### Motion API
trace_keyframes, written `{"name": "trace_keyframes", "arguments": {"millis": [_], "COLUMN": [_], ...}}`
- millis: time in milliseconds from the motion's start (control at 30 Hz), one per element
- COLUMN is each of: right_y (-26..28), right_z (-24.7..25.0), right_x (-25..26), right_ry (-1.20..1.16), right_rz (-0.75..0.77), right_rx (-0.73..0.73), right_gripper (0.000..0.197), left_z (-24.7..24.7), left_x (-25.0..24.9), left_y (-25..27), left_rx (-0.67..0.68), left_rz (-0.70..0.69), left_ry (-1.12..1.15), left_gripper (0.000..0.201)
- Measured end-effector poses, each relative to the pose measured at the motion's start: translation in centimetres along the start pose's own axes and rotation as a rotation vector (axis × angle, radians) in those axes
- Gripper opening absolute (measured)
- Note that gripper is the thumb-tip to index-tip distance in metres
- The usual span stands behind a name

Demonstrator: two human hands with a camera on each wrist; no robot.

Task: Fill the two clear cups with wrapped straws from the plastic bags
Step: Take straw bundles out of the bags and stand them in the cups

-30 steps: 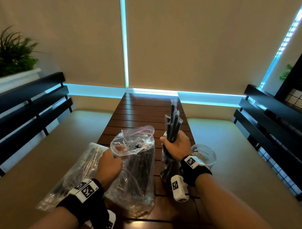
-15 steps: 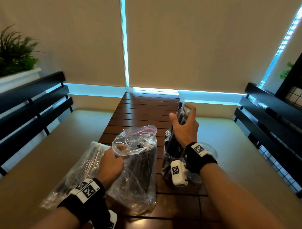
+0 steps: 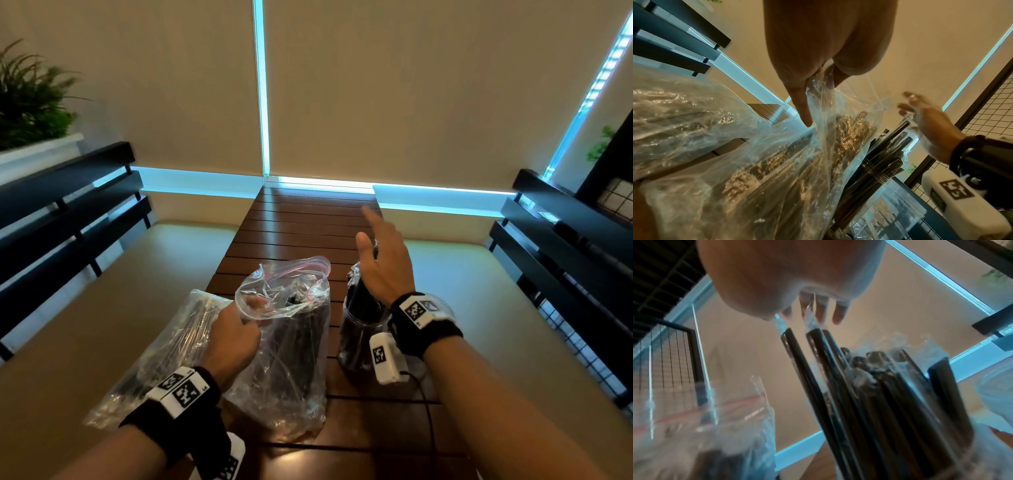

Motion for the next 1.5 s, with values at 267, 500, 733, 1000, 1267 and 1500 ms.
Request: {"name": "trace_keyframes", "arguments": {"millis": [267, 500, 733, 1000, 1267, 1500], "right_y": [2.6, 3.3, 2.5, 0.9, 1.1, 2.7], "right_z": [-2.9, -4.5, -3.7, -4.3, -6.6, -7.8], "right_x": [-2.9, -3.0, -1.7, 8.9, 8.7, 6.9], "right_ry": [0.440, 0.511, 0.422, 0.081, 0.499, 0.691], "right_rz": [-0.092, -0.070, -0.106, 0.265, 0.205, 0.247], "right_rx": [0.358, 0.448, 0.364, 0.660, 0.923, 1.173], "right_gripper": [0.053, 0.047, 0.045, 0.021, 0.014, 0.030], "left_z": [-0.4, -0.7, -0.5, -0.7, -0.7, -1.9], "left_x": [0.2, 0.6, 0.7, -0.7, -2.9, -3.0], "left_y": [-0.2, -0.4, -0.4, 0.4, 1.6, 2.7], "left_rx": [0.022, 0.006, 0.026, 0.013, 0.050, 0.090], "left_rz": [-0.017, -0.036, -0.034, -0.069, -0.123, -0.154], "left_ry": [-0.009, 0.026, 0.020, 0.068, 0.155, 0.223], "left_gripper": [0.029, 0.027, 0.022, 0.022, 0.034, 0.051]}}
Point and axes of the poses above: each hand's wrist, its own y-axis away from the middle knuckle, its own z-axis out of the back of the hand, x = y × z, the point moved 3 cm from there along -y, towards the middle knuckle
